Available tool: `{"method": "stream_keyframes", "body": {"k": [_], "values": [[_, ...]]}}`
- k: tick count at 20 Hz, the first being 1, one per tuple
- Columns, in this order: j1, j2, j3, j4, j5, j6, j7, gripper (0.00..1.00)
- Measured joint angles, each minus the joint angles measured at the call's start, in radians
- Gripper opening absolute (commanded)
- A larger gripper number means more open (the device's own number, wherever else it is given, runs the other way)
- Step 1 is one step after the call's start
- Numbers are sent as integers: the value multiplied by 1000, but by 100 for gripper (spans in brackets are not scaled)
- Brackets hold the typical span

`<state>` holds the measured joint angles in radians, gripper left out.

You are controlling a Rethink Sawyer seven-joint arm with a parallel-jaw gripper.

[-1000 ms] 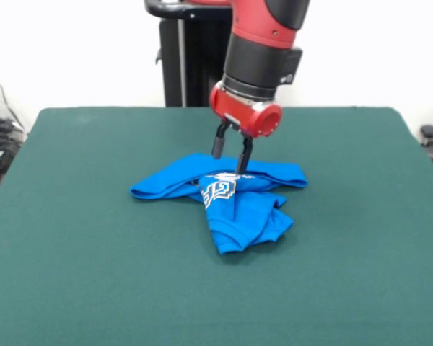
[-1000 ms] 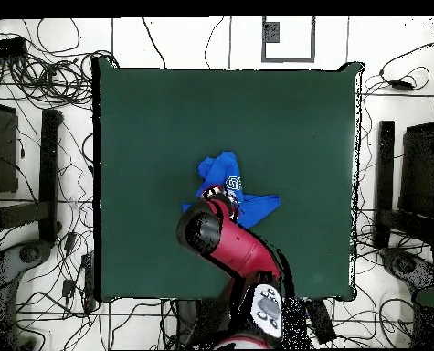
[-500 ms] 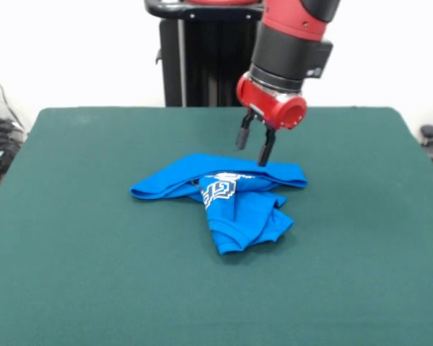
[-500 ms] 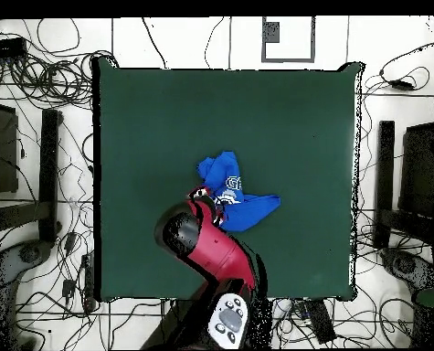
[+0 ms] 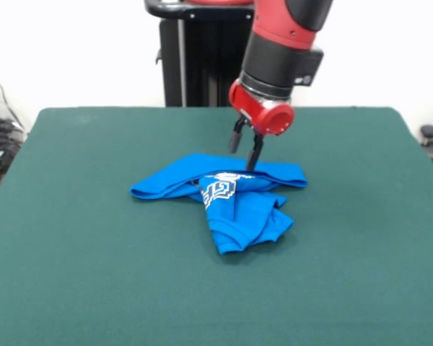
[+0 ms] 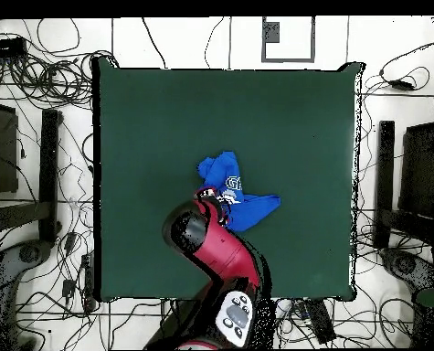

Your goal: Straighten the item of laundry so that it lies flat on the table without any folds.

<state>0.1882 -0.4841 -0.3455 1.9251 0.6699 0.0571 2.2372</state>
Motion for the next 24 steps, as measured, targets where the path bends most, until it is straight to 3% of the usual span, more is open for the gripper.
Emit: {"method": "stream_keyframes", "body": {"k": [9,19,24], "values": [[-67,5,15,0,0,-69,0,100],[-36,27,18,0,31,-85,0,100],[-60,40,47,0,31,-85,0,100]]}}
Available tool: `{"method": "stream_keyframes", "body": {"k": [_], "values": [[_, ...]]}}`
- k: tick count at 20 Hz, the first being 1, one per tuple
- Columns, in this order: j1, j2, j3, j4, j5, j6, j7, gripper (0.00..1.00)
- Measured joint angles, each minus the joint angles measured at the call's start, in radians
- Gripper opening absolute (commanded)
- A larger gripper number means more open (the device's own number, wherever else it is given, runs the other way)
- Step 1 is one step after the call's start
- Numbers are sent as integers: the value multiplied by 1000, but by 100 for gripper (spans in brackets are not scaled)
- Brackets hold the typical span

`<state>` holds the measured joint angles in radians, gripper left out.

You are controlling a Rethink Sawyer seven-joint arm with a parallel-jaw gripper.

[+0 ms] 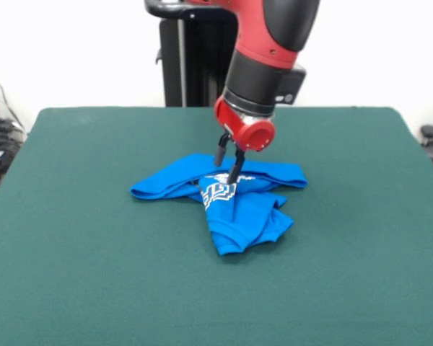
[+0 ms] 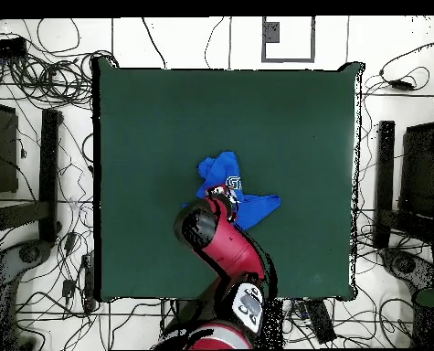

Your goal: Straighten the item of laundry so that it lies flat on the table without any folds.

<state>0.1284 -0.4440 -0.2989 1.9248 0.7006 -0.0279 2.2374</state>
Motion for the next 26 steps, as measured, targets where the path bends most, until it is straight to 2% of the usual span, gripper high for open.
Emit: {"method": "stream_keyframes", "body": {"k": [11,26], "values": [[-33,22,14,0,0,0,0,100],[4,20,1,1,-20,0,0,100]]}}
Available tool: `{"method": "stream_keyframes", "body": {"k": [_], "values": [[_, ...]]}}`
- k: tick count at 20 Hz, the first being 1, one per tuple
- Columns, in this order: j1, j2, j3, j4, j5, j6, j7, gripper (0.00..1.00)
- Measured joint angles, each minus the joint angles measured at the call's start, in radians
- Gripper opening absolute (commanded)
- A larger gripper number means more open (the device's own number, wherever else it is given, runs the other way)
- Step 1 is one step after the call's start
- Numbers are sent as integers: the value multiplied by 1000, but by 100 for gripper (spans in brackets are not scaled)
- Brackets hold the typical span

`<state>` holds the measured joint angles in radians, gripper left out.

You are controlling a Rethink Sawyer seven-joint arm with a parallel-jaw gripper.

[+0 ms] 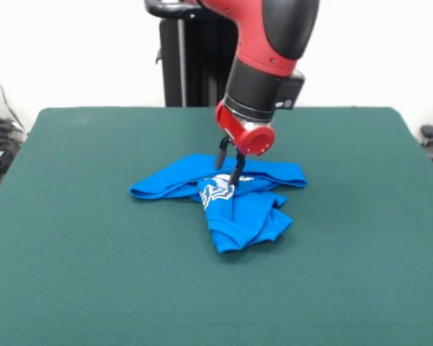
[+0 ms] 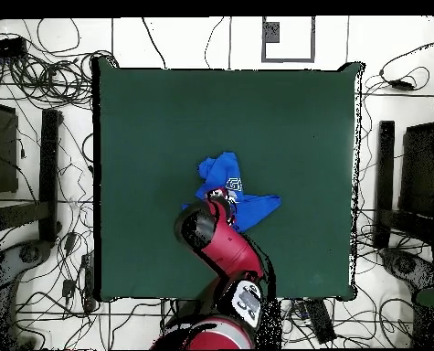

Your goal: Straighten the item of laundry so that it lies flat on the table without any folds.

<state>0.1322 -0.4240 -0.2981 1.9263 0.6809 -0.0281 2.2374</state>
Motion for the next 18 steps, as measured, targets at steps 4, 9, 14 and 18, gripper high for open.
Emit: {"method": "stream_keyframes", "body": {"k": [4,9,14,18], "values": [[0,-8,0,7,-28,0,0,100],[-9,-26,1,21,-66,0,0,100],[-60,-41,9,51,-135,-9,0,100],[-99,-41,19,67,-178,-50,0,100]]}}
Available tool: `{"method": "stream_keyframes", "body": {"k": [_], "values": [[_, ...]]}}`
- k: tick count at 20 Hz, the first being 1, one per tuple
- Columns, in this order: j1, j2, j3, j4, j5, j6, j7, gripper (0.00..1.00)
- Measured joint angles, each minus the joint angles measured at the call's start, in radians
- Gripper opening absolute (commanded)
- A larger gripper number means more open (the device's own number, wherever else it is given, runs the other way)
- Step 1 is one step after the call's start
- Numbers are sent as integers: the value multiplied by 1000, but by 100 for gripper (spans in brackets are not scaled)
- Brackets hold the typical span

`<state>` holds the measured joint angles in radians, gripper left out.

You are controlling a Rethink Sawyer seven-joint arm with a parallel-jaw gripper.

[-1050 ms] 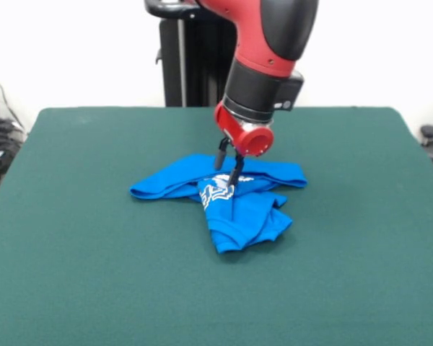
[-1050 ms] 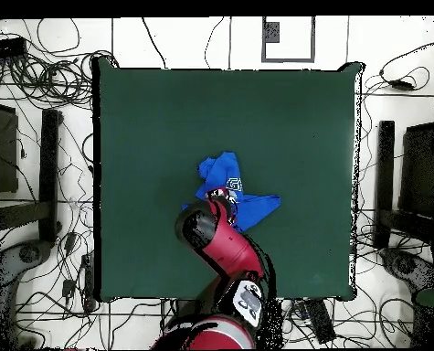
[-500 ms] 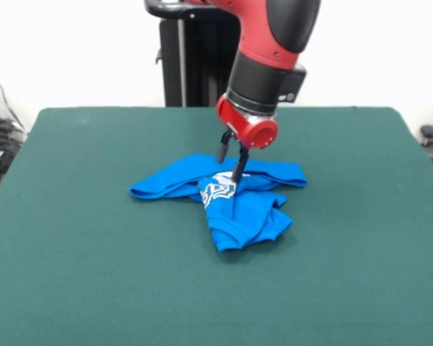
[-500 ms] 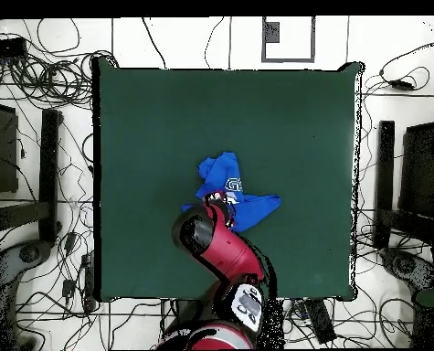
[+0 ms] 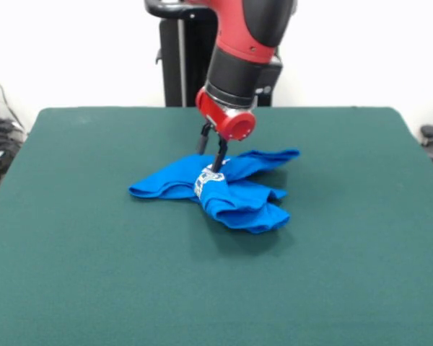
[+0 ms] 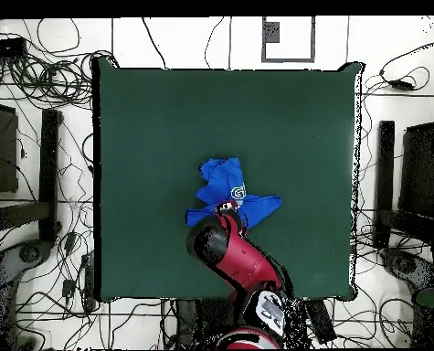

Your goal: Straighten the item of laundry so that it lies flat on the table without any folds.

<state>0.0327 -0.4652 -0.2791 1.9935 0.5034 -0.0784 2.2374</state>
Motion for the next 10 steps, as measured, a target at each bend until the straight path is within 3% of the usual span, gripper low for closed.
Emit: {"method": "stream_keyframes", "body": {"k": [10], "values": [[-18,25,17,2,-17,-68,0,100]]}}
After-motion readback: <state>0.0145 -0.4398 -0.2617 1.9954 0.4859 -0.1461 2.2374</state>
